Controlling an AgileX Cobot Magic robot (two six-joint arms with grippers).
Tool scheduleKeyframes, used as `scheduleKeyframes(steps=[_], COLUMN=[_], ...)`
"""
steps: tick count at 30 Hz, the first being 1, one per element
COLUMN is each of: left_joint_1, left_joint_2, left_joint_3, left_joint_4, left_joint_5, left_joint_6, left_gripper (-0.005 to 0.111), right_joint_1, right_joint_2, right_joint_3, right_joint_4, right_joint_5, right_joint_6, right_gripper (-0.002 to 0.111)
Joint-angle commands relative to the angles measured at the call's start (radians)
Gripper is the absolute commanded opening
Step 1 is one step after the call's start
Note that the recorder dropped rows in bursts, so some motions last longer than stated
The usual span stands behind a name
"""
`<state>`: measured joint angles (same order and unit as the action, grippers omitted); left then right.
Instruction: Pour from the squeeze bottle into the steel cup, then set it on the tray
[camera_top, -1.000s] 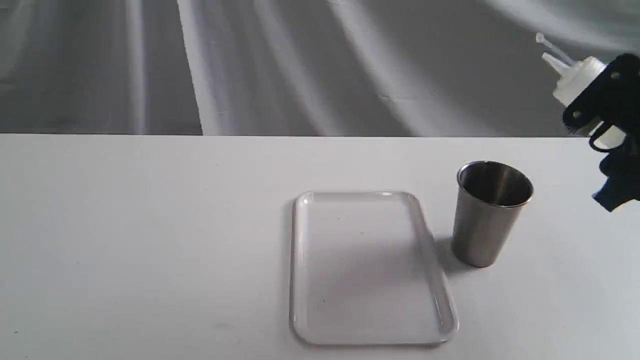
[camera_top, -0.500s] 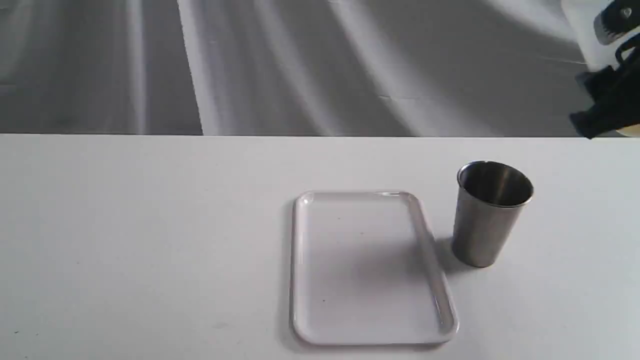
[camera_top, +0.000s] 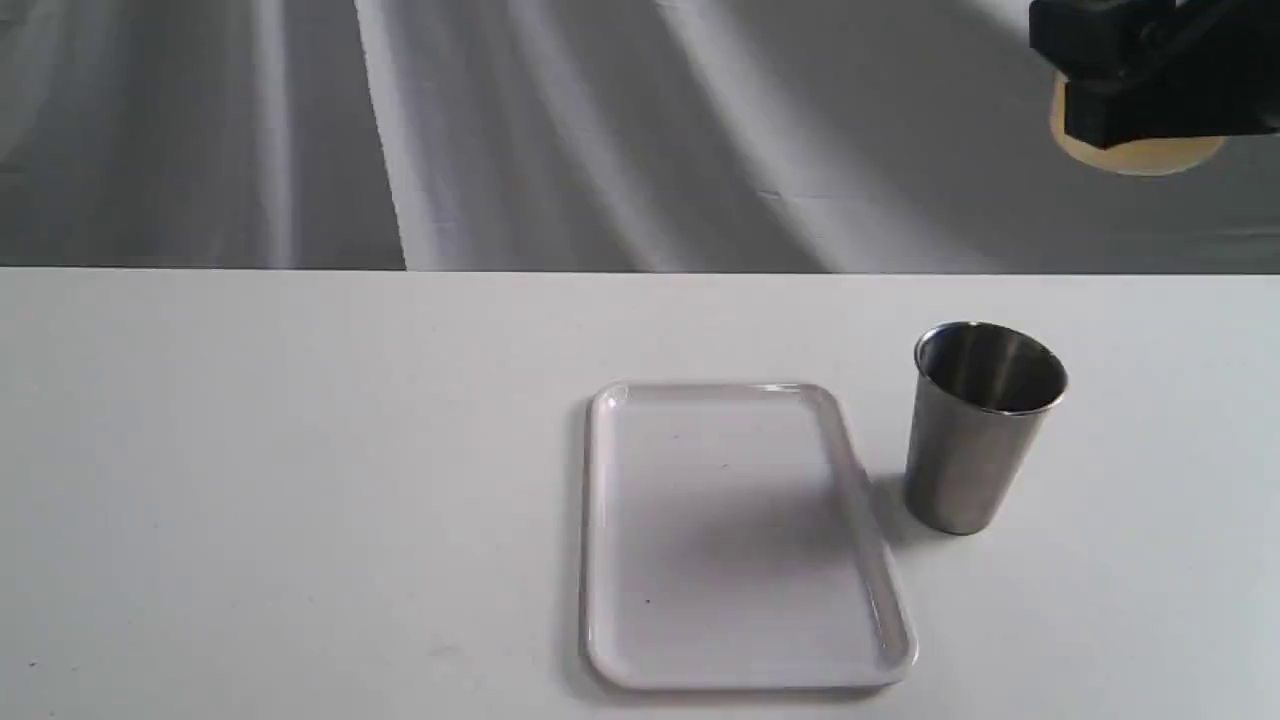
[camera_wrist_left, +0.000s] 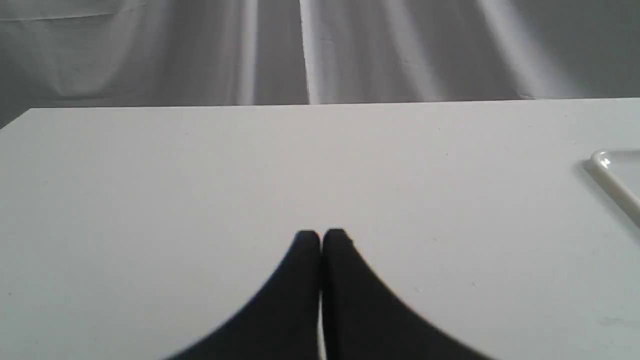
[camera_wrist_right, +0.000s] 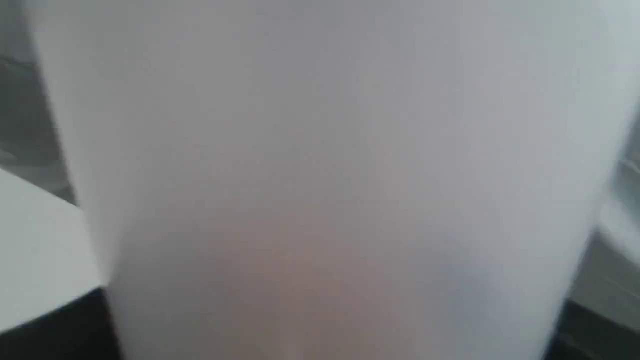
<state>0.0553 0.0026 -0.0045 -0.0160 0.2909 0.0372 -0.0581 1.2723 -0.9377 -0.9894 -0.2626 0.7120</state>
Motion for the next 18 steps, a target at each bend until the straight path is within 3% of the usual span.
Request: scheduleKeyframes(steps=[1, 18], left_joint_1=[-0.008, -0.008], left_joint_2=[-0.003, -0.003], left_joint_3=[0.004, 0.004], left_joint_4=[-0.001, -0.001], left_joint_5=[-0.009, -0.009], left_joint_6=[-0.003, -0.005], left_gripper=[0.0, 0.0], right_joint_1=[-0.001, 0.018], right_joint_2=[-0.011, -0.011], right_joint_3=[-0.002, -0.002], right_joint_4=[0.138, 0.369], right_joint_5=[-0.123, -0.163], right_joint_6=[-0.055, -0.044], right_gripper=[0.0, 0.0])
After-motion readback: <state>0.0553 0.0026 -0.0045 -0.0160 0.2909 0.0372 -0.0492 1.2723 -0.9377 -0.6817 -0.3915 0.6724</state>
